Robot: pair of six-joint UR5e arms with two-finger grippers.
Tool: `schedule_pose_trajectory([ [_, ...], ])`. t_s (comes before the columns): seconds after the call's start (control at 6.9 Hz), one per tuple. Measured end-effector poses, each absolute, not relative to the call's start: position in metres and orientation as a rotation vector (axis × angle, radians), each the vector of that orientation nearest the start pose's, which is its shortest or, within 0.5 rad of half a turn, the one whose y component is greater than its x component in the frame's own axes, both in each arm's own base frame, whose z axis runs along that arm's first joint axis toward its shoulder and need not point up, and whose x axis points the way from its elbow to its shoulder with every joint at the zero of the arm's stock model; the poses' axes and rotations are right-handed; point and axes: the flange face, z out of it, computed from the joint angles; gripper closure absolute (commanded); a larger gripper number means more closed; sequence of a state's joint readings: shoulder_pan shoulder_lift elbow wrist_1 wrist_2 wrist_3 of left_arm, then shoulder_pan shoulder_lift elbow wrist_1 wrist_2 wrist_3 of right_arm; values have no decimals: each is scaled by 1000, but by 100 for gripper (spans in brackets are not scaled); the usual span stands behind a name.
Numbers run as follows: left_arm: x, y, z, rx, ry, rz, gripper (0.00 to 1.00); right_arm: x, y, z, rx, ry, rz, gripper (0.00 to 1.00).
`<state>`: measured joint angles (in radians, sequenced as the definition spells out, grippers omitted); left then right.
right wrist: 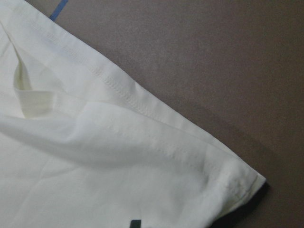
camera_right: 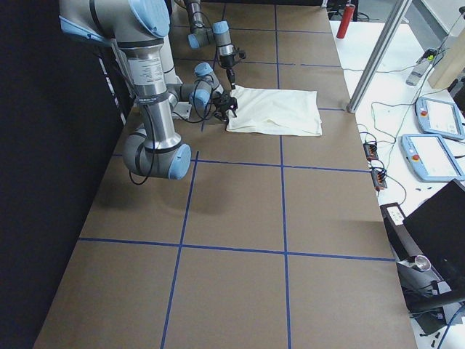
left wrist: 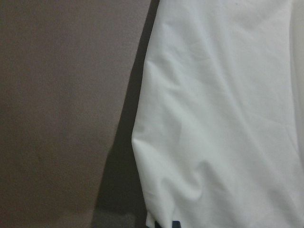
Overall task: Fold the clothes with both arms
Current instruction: 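Lower both grippers onto the near corners and pinch the shirt edge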
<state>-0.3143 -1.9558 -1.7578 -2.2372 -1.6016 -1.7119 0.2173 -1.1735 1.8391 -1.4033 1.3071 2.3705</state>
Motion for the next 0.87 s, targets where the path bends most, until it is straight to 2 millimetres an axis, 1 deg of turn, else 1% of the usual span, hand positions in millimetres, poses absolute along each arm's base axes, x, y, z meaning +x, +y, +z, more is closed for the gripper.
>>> schedule_pose_trajectory([
  [0.14, 546, -313, 282, 80, 1244, -375, 100, -564, -288, 305, 0, -907, 1068, 64],
  [0.29, 546, -313, 283, 80, 1244, -374, 100, -567, -289, 306, 5, -906, 1077, 100],
  [0.87, 547, -312, 283, 78, 1244, -373, 100, -570, -291, 296, 1, -925, 1104, 100],
])
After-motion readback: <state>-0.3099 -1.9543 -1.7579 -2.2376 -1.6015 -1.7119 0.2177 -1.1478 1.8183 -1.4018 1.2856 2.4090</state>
